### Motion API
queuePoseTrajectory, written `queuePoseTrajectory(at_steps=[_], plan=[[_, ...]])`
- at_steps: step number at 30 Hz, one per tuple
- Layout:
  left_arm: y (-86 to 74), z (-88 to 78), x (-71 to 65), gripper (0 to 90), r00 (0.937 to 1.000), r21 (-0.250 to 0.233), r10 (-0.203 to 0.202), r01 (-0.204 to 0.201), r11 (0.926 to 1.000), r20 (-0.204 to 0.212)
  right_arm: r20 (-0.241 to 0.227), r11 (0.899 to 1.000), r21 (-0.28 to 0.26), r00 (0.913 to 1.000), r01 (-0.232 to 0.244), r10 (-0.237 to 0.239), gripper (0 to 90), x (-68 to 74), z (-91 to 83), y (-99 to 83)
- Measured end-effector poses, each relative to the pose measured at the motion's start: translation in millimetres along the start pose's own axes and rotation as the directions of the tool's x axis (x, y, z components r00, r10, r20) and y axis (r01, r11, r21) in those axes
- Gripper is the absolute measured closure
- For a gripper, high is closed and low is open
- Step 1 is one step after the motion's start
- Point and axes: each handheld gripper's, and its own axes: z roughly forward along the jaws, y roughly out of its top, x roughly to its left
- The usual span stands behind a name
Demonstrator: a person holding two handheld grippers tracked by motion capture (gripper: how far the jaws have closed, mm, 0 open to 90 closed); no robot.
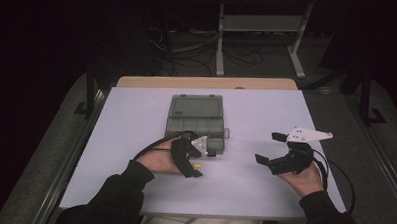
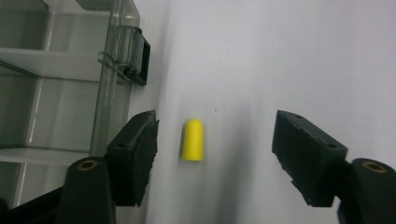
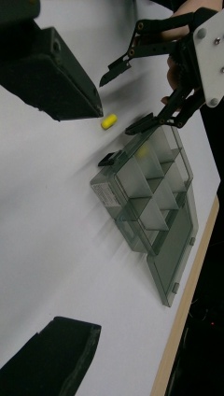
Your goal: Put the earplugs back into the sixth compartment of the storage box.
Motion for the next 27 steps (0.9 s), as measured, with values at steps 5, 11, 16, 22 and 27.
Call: queuePoseTrajectory(at_steps=[5, 11, 16, 22, 27], plan=[[-1.8, 3.7, 4.0, 40.2, 1.0, 0.01, -0.001, 0.001, 0.9999, 0.001, 0.0, 1.0, -0.001, 1.0, 0.001, -0.001, 0.0, 0.0, -0.1, 0.1], [-3.4, 7.0, 6.3, 52.1, 0.9999, 0.032, 0.006, -0.006, 0.9995, -0.011, 0.0, 1.0, -0.002, 1.0, 0.001, -0.001, 0.0, 0.0, -0.3, 0.1], [-3.4, 9.4, 7.8, 63.8, 0.9994, 0.032, 0.015, -0.014, 0.9994, -0.031, -0.002, 1.0, 0.0, 1.0, 0.001, -0.001, 0.0, 0.2, 0.0, 0.1], [-3.8, 11.5, 9.1, 72.1, 0.9996, 0.03, 0.017, -0.017, 0.9994, -0.024, -0.002, 1.0, 0.0, 1.0, 0.001, -0.001, 0.0, 0.1, -0.2, 0.2], [-3.6, 12.7, 9.0, 79.4, 0.9996, 0.033, 0.025, -0.025, 0.9992, -0.011, -0.002, 1.0, -0.001, 1.0, 0.002, -0.002, 0.0, 0.1, -0.3, 0.3]])
